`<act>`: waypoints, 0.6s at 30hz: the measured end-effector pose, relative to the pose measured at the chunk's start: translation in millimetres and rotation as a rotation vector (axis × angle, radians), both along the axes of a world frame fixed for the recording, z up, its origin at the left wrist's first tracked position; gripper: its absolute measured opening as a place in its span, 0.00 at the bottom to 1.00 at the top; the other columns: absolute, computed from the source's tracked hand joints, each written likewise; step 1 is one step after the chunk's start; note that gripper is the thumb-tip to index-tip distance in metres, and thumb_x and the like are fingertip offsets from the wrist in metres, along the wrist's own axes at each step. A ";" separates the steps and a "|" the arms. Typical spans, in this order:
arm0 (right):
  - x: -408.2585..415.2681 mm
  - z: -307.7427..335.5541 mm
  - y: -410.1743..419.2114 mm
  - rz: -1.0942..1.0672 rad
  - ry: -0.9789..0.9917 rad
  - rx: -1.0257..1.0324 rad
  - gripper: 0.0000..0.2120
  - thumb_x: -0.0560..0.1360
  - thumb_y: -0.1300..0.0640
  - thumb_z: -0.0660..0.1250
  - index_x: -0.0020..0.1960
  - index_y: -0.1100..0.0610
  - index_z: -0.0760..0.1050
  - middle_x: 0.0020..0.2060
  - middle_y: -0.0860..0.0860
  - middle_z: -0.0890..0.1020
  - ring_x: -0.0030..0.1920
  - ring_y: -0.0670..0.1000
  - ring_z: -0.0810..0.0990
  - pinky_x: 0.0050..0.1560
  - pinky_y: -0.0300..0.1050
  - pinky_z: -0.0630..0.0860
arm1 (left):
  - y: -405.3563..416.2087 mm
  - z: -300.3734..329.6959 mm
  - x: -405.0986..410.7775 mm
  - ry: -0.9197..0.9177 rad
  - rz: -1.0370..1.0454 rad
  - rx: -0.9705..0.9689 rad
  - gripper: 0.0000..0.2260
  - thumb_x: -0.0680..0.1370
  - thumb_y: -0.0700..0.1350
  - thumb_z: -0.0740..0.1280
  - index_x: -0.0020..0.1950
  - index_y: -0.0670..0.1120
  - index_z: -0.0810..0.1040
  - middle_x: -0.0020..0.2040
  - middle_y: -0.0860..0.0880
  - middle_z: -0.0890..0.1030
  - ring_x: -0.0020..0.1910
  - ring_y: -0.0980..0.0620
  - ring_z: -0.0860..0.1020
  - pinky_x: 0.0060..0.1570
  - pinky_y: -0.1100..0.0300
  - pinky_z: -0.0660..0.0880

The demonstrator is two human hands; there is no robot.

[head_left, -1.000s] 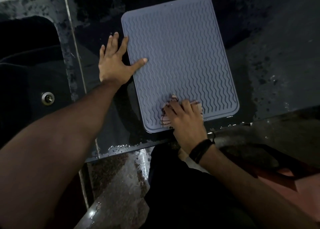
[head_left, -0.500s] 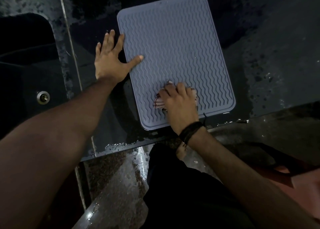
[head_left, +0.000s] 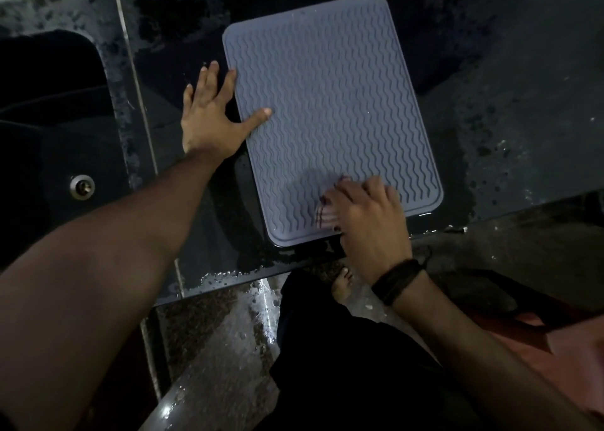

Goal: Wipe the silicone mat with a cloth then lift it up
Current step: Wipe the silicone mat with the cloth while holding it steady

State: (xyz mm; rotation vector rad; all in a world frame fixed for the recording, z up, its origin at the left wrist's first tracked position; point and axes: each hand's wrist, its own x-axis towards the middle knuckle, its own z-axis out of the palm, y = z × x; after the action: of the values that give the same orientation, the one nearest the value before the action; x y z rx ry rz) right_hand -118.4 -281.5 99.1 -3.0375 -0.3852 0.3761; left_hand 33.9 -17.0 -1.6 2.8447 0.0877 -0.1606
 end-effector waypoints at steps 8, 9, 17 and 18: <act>38.2 -21.8 16.8 0.040 0.006 -0.084 0.21 0.72 0.61 0.65 0.65 0.56 0.73 0.65 0.54 0.74 0.63 0.59 0.68 0.59 0.55 0.66 | -1.2 -1.4 0.1 -0.005 0.007 0.013 0.46 0.72 0.81 0.52 0.84 0.59 0.50 0.85 0.50 0.49 0.83 0.52 0.45 0.81 0.48 0.42; 29.9 -23.6 12.9 0.040 -0.010 -0.089 0.21 0.72 0.62 0.64 0.65 0.55 0.74 0.65 0.54 0.74 0.62 0.59 0.69 0.59 0.55 0.66 | -0.9 -1.6 0.2 -0.008 0.011 0.010 0.46 0.72 0.81 0.52 0.84 0.59 0.51 0.85 0.50 0.49 0.83 0.52 0.45 0.81 0.48 0.41; -26.0 -11.6 -16.5 0.040 0.038 -0.102 0.22 0.70 0.65 0.61 0.62 0.52 0.75 0.62 0.51 0.77 0.57 0.57 0.72 0.53 0.53 0.67 | -1.8 0.7 -0.3 -0.009 0.007 -0.002 0.46 0.72 0.82 0.52 0.84 0.58 0.52 0.85 0.50 0.49 0.83 0.52 0.45 0.80 0.48 0.41; -24.8 -9.0 -18.1 0.028 0.040 -0.097 0.21 0.69 0.64 0.63 0.60 0.51 0.77 0.60 0.50 0.78 0.56 0.57 0.72 0.52 0.53 0.68 | -1.4 0.6 -0.6 -0.009 0.006 -0.001 0.46 0.72 0.82 0.52 0.84 0.58 0.52 0.85 0.50 0.49 0.83 0.52 0.45 0.80 0.48 0.41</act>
State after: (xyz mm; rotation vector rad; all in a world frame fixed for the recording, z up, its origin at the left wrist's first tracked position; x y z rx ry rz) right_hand -143.2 -299.6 90.0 -3.1160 -0.4194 0.4702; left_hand 33.3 -18.4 -1.0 2.8433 0.0946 -0.1471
